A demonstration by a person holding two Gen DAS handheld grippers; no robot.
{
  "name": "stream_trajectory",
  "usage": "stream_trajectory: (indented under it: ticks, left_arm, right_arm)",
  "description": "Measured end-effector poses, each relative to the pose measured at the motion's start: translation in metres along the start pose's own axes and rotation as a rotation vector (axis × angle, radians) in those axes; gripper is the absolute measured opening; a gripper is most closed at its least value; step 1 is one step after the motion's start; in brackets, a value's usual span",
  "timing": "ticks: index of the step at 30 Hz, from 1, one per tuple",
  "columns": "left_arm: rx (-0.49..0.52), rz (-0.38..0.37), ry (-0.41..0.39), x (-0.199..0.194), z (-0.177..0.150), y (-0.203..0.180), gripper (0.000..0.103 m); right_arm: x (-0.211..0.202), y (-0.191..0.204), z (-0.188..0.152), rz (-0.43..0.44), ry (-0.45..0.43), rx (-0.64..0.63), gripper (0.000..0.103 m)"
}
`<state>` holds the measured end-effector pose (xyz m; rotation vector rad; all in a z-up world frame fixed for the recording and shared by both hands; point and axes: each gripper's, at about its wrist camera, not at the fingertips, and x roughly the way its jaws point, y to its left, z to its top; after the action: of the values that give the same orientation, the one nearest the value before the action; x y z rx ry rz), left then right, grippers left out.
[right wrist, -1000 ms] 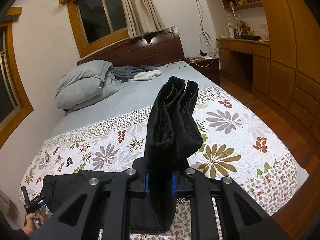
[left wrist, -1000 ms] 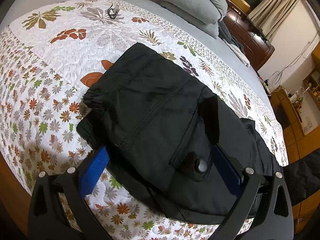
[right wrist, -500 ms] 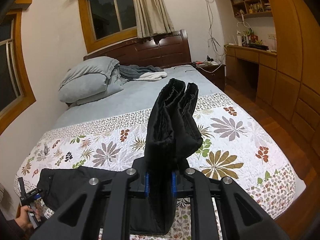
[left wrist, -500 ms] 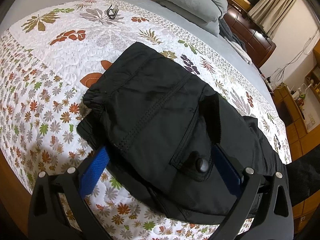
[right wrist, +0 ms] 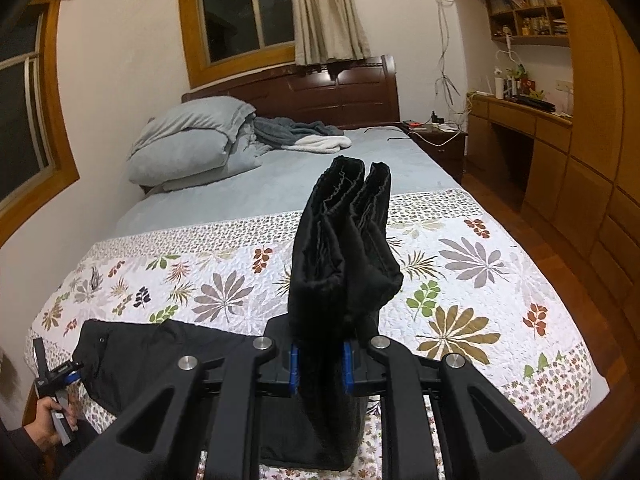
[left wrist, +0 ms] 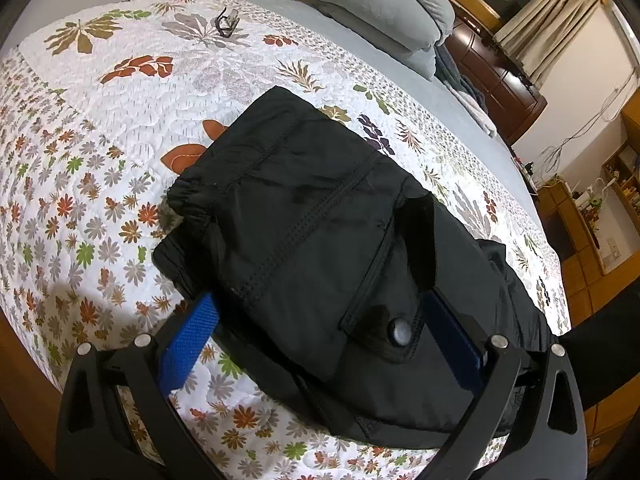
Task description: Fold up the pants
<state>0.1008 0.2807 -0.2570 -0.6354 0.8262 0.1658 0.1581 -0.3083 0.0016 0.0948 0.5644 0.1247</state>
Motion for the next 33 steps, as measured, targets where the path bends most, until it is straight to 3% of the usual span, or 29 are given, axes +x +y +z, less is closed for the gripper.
stream_trajectory:
  ticks: [15,33]
  left_arm:
    - [-0.048,-0.072,-0.01,-0.006,-0.001,0.009,0.1]
    - [-0.065,-0.102,-0.012,-0.007,-0.002,0.014,0.1]
  right_arm:
    - [0.036,0.06,-0.013,0.012,0.095,-0.118,0.015]
    - [0.08,0.138,-0.061,0.05,0.211,-0.263,0.015]
